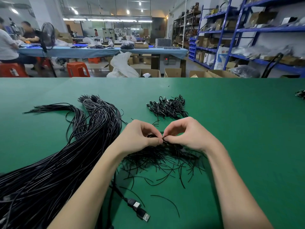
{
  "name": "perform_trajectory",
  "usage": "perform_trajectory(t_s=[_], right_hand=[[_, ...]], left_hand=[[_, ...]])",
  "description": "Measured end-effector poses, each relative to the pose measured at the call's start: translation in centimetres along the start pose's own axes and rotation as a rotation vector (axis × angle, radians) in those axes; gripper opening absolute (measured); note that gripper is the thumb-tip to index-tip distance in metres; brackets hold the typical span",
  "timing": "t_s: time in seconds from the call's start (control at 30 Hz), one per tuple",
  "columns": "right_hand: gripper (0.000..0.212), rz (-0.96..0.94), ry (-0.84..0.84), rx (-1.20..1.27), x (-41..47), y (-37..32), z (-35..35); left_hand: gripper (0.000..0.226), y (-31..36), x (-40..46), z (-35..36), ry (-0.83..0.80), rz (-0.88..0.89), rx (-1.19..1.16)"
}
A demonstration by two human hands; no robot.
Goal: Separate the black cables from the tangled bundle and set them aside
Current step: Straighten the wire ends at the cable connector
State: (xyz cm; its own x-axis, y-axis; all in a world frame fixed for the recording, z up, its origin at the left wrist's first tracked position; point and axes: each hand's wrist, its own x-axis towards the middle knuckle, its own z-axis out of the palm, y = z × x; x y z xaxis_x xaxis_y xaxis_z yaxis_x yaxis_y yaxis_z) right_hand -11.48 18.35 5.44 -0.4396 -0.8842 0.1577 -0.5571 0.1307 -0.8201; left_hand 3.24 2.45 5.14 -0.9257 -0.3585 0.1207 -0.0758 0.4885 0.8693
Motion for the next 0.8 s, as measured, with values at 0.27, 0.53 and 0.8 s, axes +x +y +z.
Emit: perform_trajectory(t_s=[0.27, 0.53, 0.8], right_hand=[[0.009, -0.048, 0.251, 0.025, 0.3, 0.3, 1.0], [0.012, 0.000, 0.197, 0.384, 0.3, 0.9, 1.5], [0.015, -0.179, 0.273, -0.218, 0.2, 0.4, 1.4]], left_hand=[[0.014, -0.3, 0.3, 0.6, 0.146, -0.005, -0.182], [0.008, -0.3, 0.3, 0.8, 0.109, -0.031, -0.337], [0.013, -0.5, 0.6, 1.7, 0.237, -0.121, -0.383]])
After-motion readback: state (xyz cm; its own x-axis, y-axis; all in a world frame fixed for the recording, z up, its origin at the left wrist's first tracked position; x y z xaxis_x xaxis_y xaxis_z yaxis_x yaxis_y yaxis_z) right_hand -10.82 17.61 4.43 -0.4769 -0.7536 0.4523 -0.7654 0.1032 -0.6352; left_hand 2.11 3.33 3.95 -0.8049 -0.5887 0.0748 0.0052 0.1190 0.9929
